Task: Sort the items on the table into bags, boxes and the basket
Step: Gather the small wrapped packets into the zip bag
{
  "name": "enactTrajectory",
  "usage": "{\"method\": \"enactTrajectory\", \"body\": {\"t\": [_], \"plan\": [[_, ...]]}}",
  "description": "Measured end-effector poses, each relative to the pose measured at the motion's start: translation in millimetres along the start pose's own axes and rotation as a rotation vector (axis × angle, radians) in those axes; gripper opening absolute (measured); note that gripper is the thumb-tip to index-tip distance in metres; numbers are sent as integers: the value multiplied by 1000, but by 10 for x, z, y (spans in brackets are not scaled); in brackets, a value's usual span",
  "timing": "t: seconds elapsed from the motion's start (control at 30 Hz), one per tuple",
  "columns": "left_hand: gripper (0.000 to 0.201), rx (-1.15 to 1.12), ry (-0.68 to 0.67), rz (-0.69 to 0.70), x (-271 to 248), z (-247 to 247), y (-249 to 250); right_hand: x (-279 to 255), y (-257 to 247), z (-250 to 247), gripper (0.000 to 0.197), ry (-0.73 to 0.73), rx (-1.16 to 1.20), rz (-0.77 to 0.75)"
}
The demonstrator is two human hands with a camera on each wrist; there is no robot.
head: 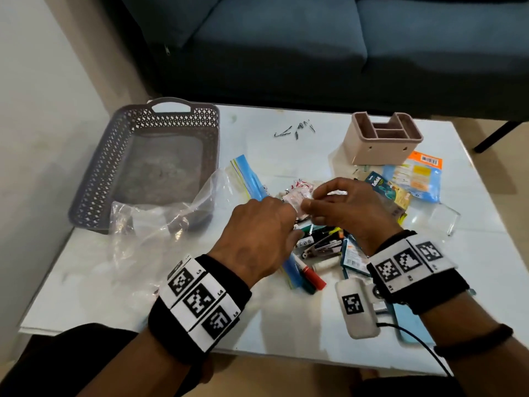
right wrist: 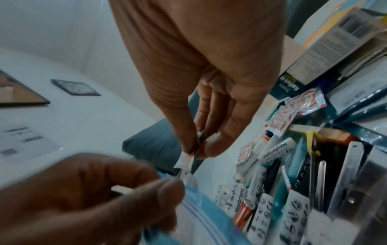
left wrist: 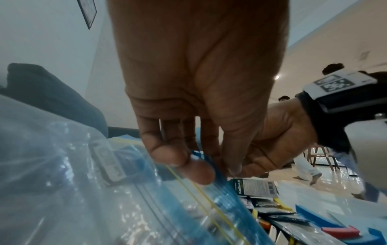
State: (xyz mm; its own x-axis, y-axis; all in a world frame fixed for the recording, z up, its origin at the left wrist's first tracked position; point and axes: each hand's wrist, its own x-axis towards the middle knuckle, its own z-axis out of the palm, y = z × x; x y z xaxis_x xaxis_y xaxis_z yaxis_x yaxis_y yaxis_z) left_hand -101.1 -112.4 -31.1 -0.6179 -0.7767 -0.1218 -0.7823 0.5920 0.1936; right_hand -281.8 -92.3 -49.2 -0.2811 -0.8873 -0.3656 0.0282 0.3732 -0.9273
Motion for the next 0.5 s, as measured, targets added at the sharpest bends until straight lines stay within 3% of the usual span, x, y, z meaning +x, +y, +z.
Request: {"method": "enactTrajectory", "body": {"t": [0.13,0.33,0.43,0.5], "plan": [[42,-45,12,49,-70,-158,0,-52,14,242,16,-190,-254,-76],[56,-174,-73,56,-84,-318,-137,-54,44,306,23,-460,-606,-134],[56,-204,-68,-1,-56,-305,-193,-64,-26,251,9,-483,-466,-125],[52,-182,-61,-27,-37,-255,-208,5,-65,125,11,-318,-263,-80]]}}
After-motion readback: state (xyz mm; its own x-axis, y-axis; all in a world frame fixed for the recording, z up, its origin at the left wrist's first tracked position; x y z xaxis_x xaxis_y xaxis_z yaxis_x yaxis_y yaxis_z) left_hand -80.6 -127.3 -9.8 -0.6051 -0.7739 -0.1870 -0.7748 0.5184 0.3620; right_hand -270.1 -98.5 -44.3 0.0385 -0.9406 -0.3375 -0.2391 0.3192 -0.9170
